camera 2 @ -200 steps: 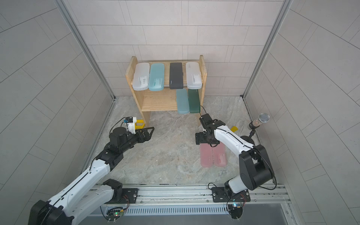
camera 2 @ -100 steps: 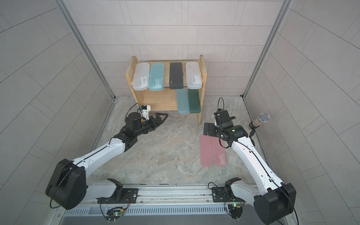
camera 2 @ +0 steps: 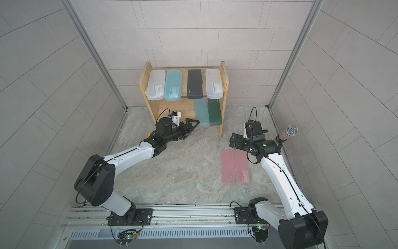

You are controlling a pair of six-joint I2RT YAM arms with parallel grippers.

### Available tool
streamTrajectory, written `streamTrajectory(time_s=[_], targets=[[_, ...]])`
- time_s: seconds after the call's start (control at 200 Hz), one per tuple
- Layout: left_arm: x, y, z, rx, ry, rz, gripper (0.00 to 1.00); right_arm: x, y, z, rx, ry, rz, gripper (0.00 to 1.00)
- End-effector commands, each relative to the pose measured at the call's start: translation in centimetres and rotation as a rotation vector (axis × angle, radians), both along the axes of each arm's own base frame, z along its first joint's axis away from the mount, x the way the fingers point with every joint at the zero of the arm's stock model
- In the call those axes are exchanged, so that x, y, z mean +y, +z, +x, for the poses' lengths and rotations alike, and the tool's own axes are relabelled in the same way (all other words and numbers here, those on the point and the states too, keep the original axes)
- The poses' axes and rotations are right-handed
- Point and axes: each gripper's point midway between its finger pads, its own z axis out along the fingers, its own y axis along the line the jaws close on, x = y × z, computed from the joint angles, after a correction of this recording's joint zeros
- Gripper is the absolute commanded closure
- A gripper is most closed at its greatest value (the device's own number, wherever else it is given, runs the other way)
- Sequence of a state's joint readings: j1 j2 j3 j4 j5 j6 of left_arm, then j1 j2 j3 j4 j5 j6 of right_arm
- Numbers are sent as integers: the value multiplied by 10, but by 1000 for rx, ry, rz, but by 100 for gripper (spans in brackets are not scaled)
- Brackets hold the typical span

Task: Remove the pencil cases from the shelf
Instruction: Pick up the pencil case from the shelf.

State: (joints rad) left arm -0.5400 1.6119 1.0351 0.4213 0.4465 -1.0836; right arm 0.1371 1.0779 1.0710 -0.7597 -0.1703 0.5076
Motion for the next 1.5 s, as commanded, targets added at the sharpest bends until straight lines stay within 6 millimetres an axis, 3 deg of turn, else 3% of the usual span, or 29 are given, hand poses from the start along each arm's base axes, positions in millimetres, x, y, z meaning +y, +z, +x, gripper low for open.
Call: streamTrajectory(time_s=[0.0, 0.25, 0.545, 0.826, 1.011, 1.106, 1.146, 1.291, 1.411, 1.496], targets=[[-6, 15, 11, -22, 10, -31, 3, -4, 0, -5, -3, -1, 9, 0], [-19, 15, 25, 1, 12, -33, 8, -12, 4, -6, -5, -9, 7, 0], [-28, 14, 24, 8, -23, -43, 27, -17, 5, -8, 5, -14, -7, 0], [-36, 24, 20, -10, -61, -64, 54, -17, 5, -10, 2, -18, -8, 0], [-36, 23, 17, -7, -67, -66, 87, -17, 6, -11, -1, -16, -8, 0], [-33, 22, 15, -5, -66, -55, 95, -18, 7, -11, -2, -17, -16, 0], [-32, 21, 11, -5, -69, -37, 100, -19, 7, -12, -2, -15, -25, 0], [-8, 12, -8, -62, -71, 85, 100, -17, 18, -14, -40, -5, -12, 0], [14, -2, -35, -155, -123, 187, 100, 3, 28, -14, -85, 22, 103, 0], [26, -1, -63, -269, -177, 203, 100, 25, 37, -12, -126, 46, 151, 0]])
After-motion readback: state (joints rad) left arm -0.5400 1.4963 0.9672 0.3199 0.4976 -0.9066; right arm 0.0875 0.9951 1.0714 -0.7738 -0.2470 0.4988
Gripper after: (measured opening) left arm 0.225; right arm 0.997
